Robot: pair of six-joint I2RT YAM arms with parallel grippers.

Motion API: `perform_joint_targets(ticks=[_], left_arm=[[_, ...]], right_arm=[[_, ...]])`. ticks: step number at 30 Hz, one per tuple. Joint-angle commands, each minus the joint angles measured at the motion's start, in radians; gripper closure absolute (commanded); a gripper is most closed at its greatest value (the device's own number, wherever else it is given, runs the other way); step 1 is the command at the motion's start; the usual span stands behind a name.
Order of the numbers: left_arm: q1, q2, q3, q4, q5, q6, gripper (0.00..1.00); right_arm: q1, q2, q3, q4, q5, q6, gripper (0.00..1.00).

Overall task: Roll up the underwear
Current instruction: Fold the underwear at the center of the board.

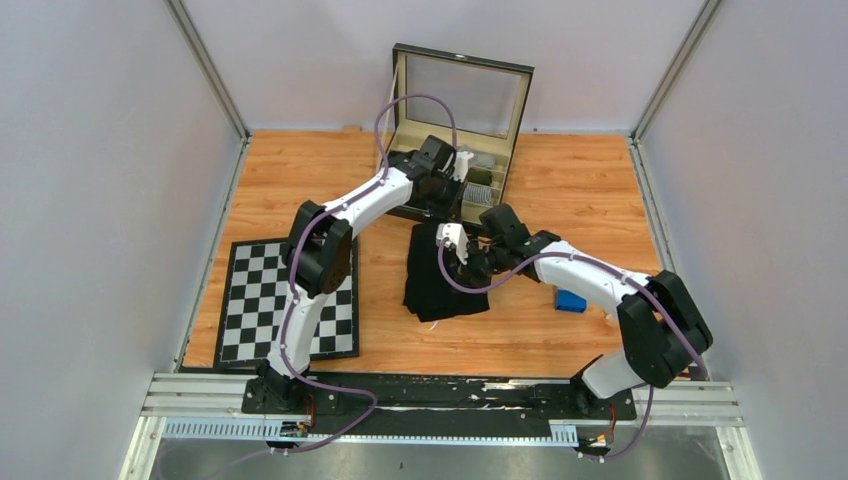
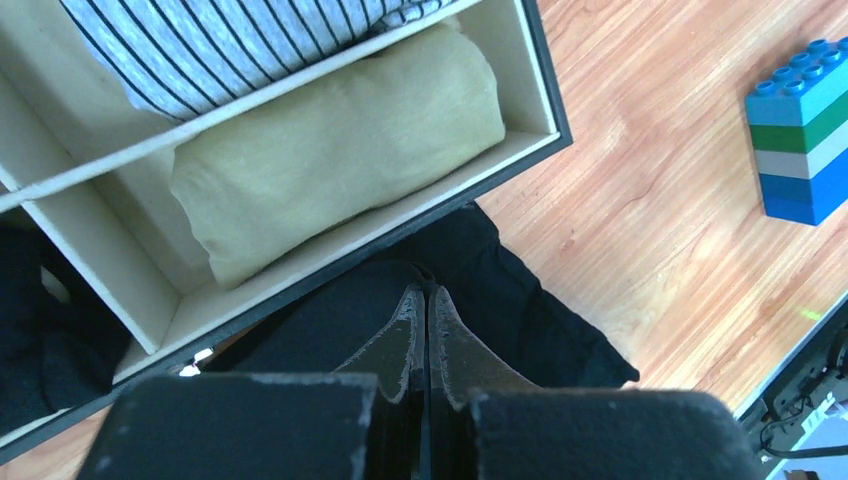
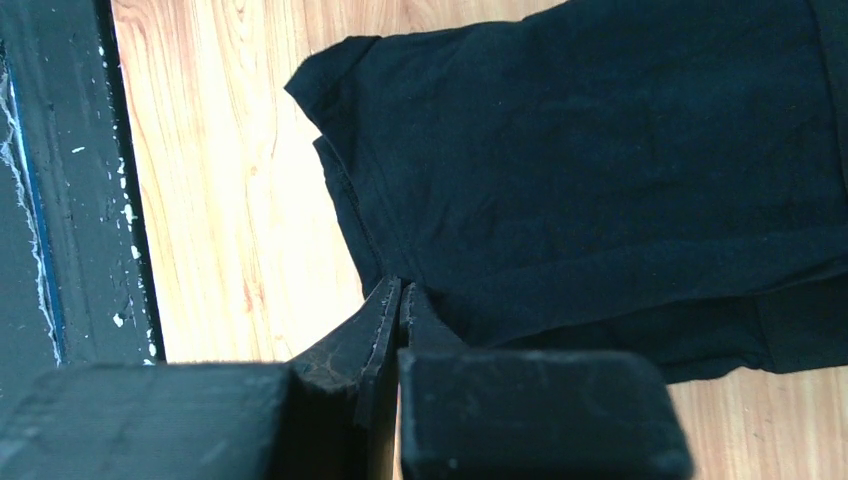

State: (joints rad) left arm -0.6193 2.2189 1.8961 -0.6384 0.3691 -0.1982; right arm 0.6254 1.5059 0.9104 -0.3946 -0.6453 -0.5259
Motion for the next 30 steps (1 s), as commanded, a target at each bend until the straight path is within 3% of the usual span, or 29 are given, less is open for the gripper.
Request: perform_joint_targets(ticks=[1, 16, 21, 30], left_arm=[[-0.004, -0.044, 0.054, 0.022, 0.024, 0.018, 1.00], [-0.025, -0.044, 0.070, 0.006, 0.020, 0.040, 1.00], [-0.024, -0.043, 0.077, 0.015, 0.117, 0.039, 1.00], [-0.031, -0.002, 0.046, 0.028, 0.056, 0.017, 1.00]], right_arm=[[-0.021, -0.067, 0.025, -0.017, -0.049, -0.011, 1.00], [-0.092, -0.119, -0.009, -0.062, -0.069, -0.041, 1.00], [-0.097, -0.137, -0.047, -0.071, -0.066, -0.055, 1.00], [-0.141, -0.107, -0.128, -0.032, -0.043, -0.124, 1.00]])
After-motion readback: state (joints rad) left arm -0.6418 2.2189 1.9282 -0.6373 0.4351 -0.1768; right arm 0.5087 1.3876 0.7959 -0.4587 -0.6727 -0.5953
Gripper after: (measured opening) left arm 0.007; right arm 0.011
